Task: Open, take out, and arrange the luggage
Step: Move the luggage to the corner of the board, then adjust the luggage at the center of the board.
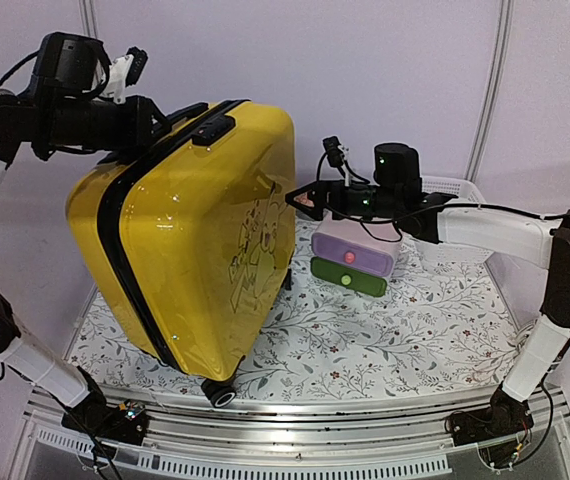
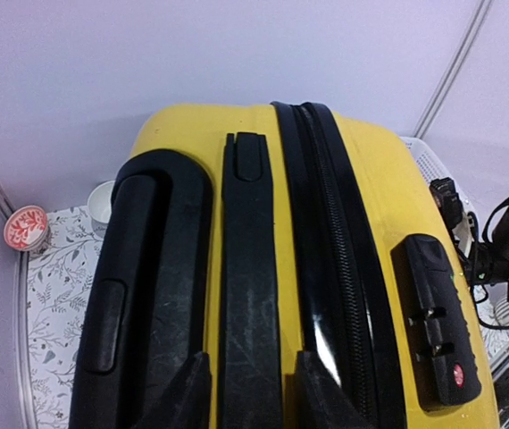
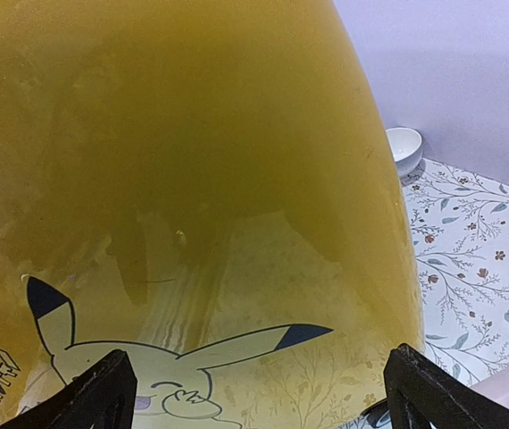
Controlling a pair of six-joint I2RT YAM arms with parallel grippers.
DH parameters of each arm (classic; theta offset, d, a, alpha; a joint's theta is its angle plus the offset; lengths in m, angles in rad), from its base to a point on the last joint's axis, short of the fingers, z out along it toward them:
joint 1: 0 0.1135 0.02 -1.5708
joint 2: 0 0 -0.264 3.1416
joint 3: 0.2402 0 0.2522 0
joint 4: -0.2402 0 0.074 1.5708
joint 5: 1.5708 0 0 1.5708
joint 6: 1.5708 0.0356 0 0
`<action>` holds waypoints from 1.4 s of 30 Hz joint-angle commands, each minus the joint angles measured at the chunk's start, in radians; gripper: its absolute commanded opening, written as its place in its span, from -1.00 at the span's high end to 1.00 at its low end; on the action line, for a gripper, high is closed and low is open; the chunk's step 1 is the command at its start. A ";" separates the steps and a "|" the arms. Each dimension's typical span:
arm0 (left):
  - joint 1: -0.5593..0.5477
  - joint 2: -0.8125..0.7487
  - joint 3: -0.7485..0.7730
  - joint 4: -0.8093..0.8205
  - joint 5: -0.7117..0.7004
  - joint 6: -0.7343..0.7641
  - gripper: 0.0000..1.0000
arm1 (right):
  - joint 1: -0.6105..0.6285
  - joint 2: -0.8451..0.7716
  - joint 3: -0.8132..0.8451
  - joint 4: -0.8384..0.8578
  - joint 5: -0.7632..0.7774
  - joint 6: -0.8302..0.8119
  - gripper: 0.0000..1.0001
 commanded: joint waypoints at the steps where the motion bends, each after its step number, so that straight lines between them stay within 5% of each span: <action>1: 0.010 0.065 -0.027 -0.106 0.045 0.027 0.53 | 0.001 0.018 -0.011 0.024 -0.021 0.003 -0.99; 5: 0.022 0.071 -0.018 -0.095 0.036 0.028 1.00 | 0.001 0.018 -0.015 0.029 -0.024 0.011 -0.99; 11: 0.102 0.082 -0.027 0.003 0.123 0.028 1.00 | 0.000 0.007 -0.019 0.010 -0.007 0.010 -0.99; 16: 0.343 0.013 -0.090 0.153 0.340 0.013 1.00 | -0.018 -0.008 -0.050 0.009 -0.030 0.037 -0.99; 23: 0.699 -0.115 -0.439 0.452 0.813 -0.099 1.00 | -0.019 -0.036 -0.149 0.039 -0.052 0.028 -0.98; 34: 0.716 -0.116 -0.529 0.549 0.904 -0.135 1.00 | 0.173 0.053 -0.149 0.026 -0.001 -0.124 -0.92; 42: 0.707 -0.120 -0.519 0.549 0.906 -0.137 1.00 | 0.419 0.211 -0.164 0.098 0.300 -0.302 -0.90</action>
